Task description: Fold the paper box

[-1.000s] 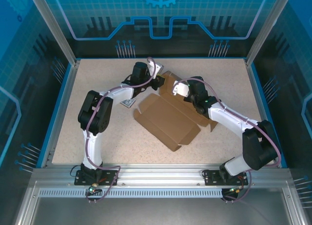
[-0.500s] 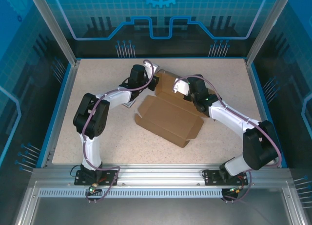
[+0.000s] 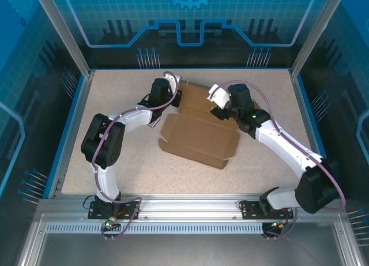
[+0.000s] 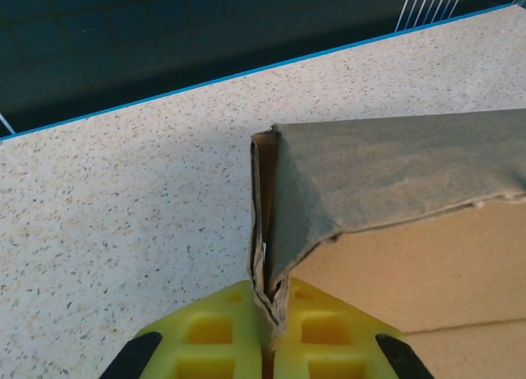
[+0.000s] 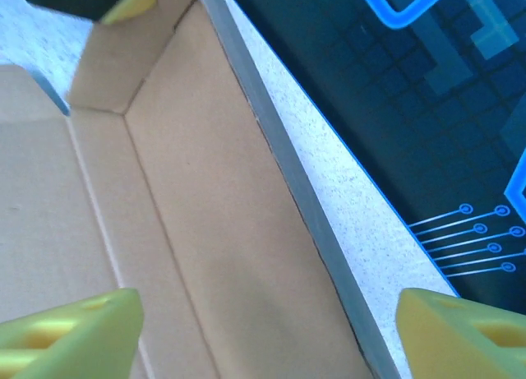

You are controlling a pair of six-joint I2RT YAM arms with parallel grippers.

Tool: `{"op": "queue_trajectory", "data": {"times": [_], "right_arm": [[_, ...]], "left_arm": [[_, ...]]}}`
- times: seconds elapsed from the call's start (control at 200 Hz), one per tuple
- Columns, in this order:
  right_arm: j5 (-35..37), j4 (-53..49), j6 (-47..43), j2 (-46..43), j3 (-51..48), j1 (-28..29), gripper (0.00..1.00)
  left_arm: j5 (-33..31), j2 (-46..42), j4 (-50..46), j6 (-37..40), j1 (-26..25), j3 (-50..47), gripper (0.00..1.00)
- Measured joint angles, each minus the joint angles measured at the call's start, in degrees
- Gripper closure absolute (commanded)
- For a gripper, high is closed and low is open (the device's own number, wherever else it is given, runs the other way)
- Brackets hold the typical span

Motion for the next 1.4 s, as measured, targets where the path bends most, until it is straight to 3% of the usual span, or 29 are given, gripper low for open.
{"op": "queue_trajectory", "data": {"times": [0.12, 0.315, 0.655, 1.031, 1.401], "right_arm": [[-2.8, -3.8, 6.3, -3.9, 1.3, -1.4, 0.09], [-7.3, -10.6, 17.7, -5.3, 5.7, -9.2, 0.09], [-9.8, -19.3, 30.3, 2.3, 8.3, -15.7, 0.12], [-13.4, -20.3, 36.3, 6.3, 8.8, -16.6, 0.18], [-22.3, -13.9, 42.0, 8.6, 8.8, -16.7, 0.22]], "left_arm": [[-1.2, -0.1, -0.3, -0.5, -0.4, -0.5, 1.00], [-2.2, -0.2, -0.6, -0.9, -1.0, -0.6, 1.00], [-3.4, -1.9, -1.3, -1.4, -1.2, -0.7, 1.00], [-3.6, -2.3, -1.3, -1.6, -1.2, -1.1, 1.00], [-3.8, -2.3, -1.3, -1.6, -1.6, -1.2, 1.00]]}}
